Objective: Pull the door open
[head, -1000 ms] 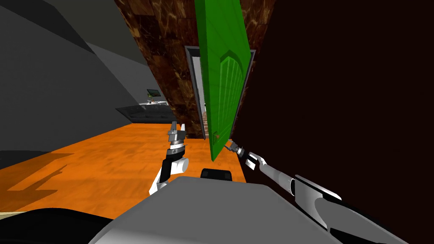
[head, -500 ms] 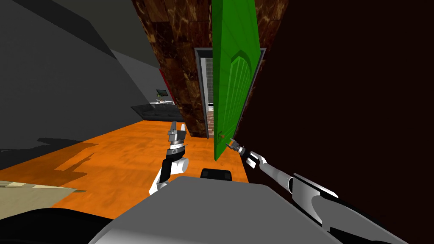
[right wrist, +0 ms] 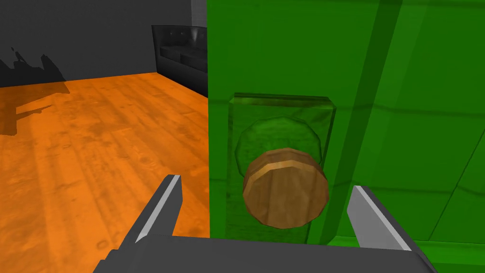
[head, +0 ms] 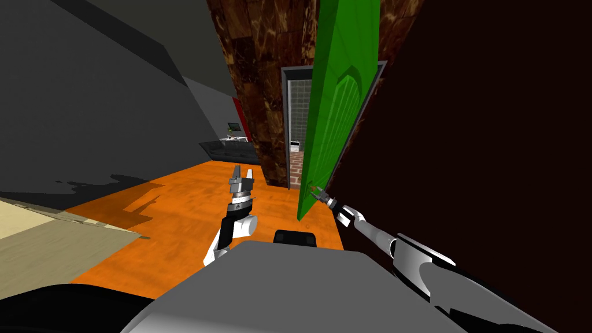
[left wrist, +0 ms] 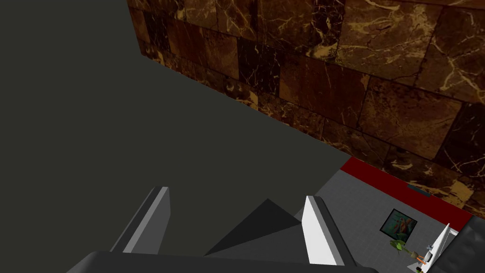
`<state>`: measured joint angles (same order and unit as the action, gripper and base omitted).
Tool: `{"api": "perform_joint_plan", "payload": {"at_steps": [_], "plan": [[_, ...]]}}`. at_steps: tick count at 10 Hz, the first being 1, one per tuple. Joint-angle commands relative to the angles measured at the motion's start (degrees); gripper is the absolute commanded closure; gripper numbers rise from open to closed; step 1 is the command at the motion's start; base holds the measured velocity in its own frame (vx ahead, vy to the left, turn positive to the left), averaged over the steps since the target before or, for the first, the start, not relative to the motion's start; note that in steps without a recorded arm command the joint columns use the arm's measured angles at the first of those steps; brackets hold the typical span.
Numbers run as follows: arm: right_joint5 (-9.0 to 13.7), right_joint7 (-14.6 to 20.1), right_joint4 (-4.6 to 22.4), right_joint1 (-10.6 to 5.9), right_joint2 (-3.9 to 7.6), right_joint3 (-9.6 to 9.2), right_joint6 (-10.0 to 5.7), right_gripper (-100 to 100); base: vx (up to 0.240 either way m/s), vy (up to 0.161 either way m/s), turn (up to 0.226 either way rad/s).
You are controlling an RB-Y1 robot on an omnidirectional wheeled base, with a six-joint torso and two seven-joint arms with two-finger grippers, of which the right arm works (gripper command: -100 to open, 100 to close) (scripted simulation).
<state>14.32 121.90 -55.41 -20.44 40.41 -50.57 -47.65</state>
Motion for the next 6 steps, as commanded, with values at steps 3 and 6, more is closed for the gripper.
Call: {"api": "perform_joint_plan", "payload": {"at_steps": [3, 6], "plan": [[0.85, 0.42, 3.22, -0.94, -0.77, 1.07, -0.45, -100, 0.036, 0.044, 0.128], [0.73, 0.29, 2.56, -0.82, -0.71, 0.93, -0.12, 100, 0.006, 0.0, -0.001]]}}
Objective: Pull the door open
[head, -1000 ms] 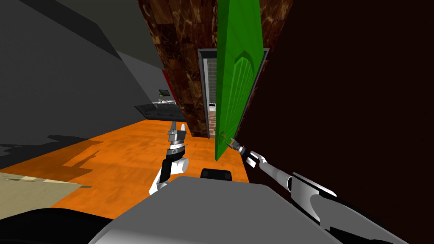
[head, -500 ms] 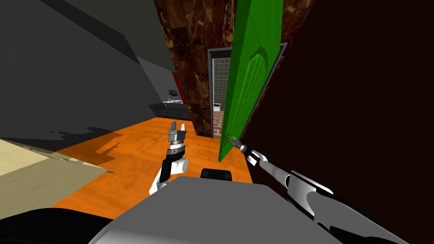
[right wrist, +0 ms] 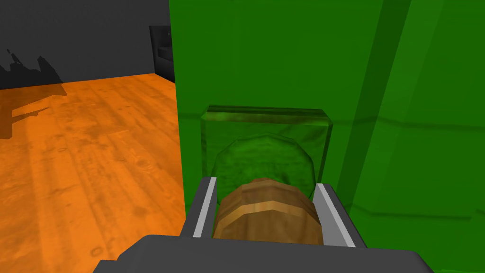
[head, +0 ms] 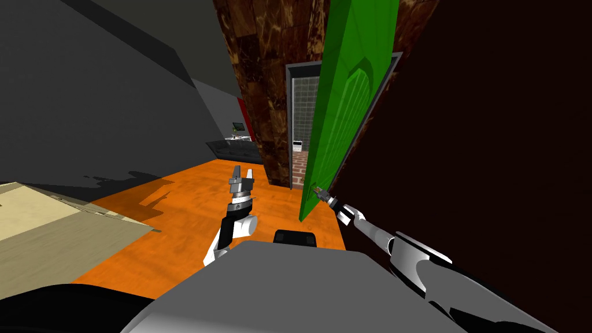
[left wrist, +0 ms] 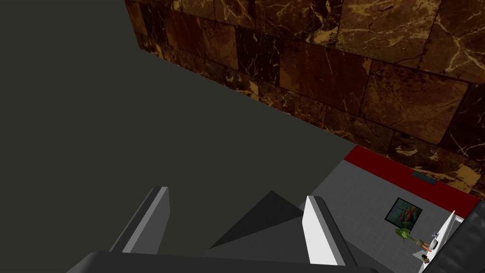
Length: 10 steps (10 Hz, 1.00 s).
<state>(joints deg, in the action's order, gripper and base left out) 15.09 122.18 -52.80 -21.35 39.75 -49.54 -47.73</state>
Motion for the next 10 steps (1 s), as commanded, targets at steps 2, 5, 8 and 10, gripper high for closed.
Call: {"api": "perform_joint_plan", "payload": {"at_steps": [2, 5, 8, 10], "plan": [[-0.04, 0.01, -0.05, 0.09, -0.06, -0.11, -0.04, 100, 0.0, 0.0, 0.0], [-0.42, 0.62, 1.02, 0.07, 0.43, -0.44, -1.71, 100, 0.003, 0.001, -0.002], [-1.38, 2.03, 3.46, 0.3, 1.53, -1.4, -5.82, 100, 0.007, -0.004, -0.011], [-1.78, 2.6, 4.52, 0.41, 2.02, -1.8, -8.29, 100, -0.004, -0.015, -0.008]]}}
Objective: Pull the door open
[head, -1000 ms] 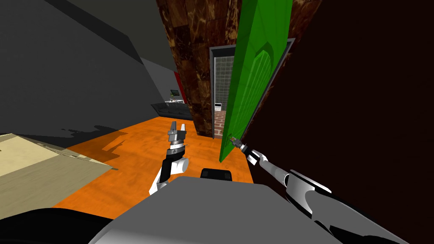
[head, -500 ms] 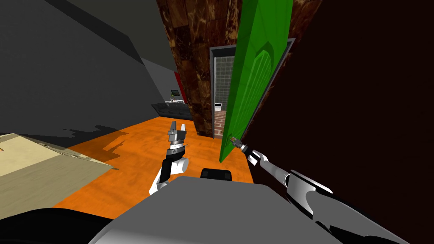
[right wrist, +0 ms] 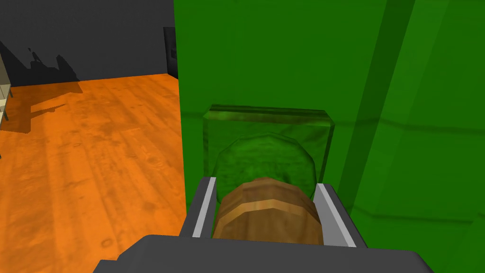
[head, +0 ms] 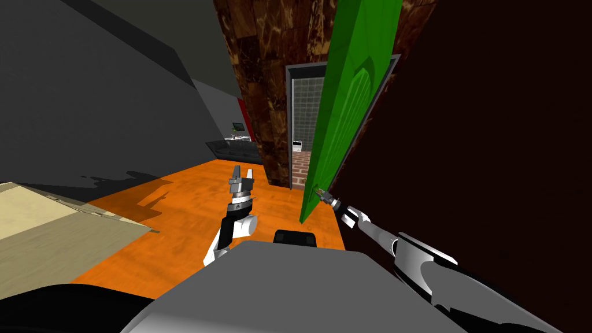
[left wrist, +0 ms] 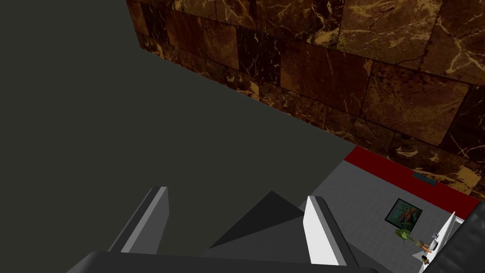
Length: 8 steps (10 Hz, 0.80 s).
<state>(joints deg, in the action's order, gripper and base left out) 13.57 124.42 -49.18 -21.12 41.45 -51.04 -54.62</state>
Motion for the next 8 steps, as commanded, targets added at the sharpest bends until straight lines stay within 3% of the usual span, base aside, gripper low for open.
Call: {"api": "perform_joint_plan", "payload": {"at_steps": [1, 2, 3, 4, 5, 8], "plan": [[-0.68, 0.96, 2.02, 0.3, 0.87, -0.71, -2.86, 100, -0.009, -0.019, 0.0], [-0.68, 0.96, 2.02, 0.3, 0.87, -0.71, -3.87, 100, -0.01, -0.018, -0.005], [-1.12, 1.59, 3.2, 0.44, 1.45, -1.14, -6.17, 100, -0.002, -0.023, -0.003], [-1.12, 1.59, 3.2, 0.44, 1.45, -1.14, -6.55, 100, -0.001, -0.021, -0.008], [-1.58, 2.22, 4.42, 0.59, 2.06, -1.57, -8.61, 100, -0.004, -0.024, 0.01], [-2.03, 2.85, 5.66, 0.74, 2.69, -2.0, -12.29, 100, -0.008, -0.023, 0.003]]}}
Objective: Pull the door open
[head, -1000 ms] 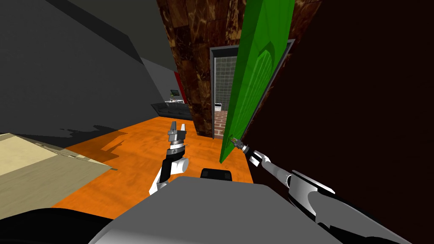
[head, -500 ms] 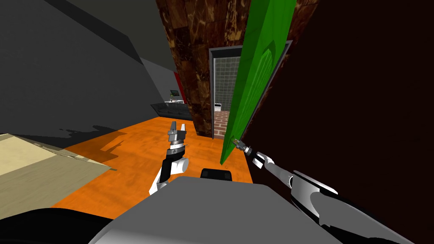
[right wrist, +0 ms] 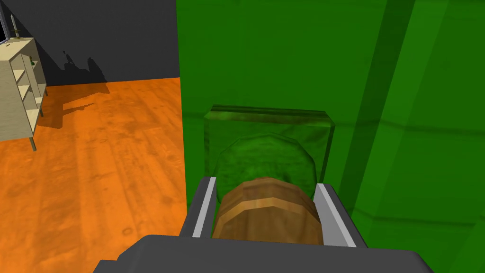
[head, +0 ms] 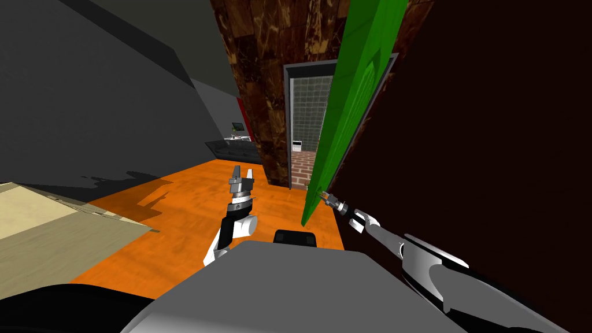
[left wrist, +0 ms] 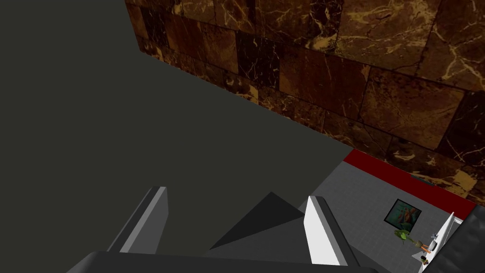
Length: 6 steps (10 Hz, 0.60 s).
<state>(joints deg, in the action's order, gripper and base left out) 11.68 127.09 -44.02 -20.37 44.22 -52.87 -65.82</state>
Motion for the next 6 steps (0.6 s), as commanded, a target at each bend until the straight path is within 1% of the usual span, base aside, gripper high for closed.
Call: {"api": "perform_joint_plan", "payload": {"at_steps": [1, 2, 3, 4, 5, 6], "plan": [[-0.58, 0.79, 1.73, 0.15, 0.56, -0.59, -2.86, 100, -0.005, -0.032, 0.016], [-0.58, 0.79, 1.73, 0.15, 0.56, -0.59, -3.71, 100, -0.003, -0.029, 0.005], [-1.0, 1.37, 2.91, 0.31, 1.19, -0.99, -5.53, 100, -0.001, -0.033, 0.018], [-1.0, 1.37, 2.91, 0.31, 1.19, -0.99, -6.06, 100, -0.002, -0.03, 0.005], [-1.39, 1.91, 4.02, 0.47, 1.79, -1.35, -8.11, 100, -0.002, -0.031, 0.022], [-1.75, 2.4, 5.05, 0.62, 2.35, -1.68, -9.82, 100, -0.003, -0.051, 0.031]]}}
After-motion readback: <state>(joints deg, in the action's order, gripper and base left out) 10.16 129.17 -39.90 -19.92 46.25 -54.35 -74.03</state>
